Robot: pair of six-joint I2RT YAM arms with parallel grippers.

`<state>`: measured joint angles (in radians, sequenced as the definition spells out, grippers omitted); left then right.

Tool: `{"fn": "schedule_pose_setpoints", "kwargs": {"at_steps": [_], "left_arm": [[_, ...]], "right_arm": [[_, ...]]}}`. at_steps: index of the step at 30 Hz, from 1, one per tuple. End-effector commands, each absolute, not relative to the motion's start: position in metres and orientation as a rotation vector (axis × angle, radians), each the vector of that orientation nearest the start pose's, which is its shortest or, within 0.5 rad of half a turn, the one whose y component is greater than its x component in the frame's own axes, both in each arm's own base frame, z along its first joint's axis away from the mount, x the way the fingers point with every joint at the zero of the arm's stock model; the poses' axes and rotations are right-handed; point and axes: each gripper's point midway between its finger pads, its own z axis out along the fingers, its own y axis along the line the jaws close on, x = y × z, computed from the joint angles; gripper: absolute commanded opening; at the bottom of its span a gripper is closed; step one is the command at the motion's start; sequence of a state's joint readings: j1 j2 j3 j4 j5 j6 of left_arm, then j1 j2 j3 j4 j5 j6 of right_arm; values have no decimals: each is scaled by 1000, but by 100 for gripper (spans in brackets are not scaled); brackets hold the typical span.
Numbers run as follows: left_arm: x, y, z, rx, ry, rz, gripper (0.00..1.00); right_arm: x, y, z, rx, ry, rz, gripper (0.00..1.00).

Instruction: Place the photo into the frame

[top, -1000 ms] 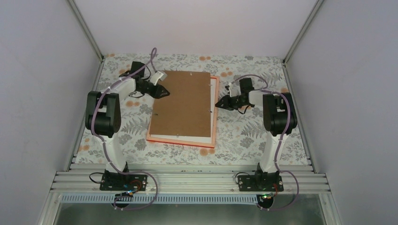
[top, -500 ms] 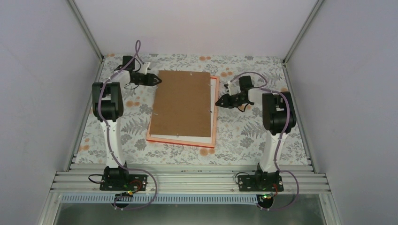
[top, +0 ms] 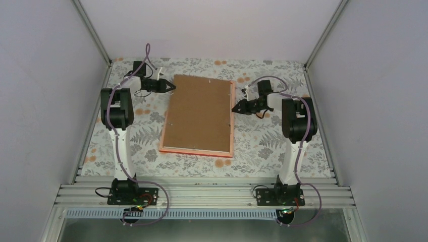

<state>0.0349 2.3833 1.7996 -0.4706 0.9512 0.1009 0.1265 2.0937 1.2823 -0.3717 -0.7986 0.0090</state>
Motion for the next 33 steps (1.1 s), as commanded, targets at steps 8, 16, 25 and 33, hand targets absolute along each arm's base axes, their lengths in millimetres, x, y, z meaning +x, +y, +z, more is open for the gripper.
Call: {"fn": "schedule_pose_setpoints", "kwargs": {"at_steps": [8,16,25,33], "left_arm": [[511,-158,78,505,2277,-1241,23],[516,-141,67,438,2349,-1060,40],[518,-106,94,536,2379,-637,66],[497,-92,95,678,2379,-427,61]], "right_arm": [[420,176,9,-349,2600,1112,25],[423,175,17,-344,2588,1101,26],[427,165,43,-337,2545,1046,29],[425,161,67,-384,2492,1017,37]]}}
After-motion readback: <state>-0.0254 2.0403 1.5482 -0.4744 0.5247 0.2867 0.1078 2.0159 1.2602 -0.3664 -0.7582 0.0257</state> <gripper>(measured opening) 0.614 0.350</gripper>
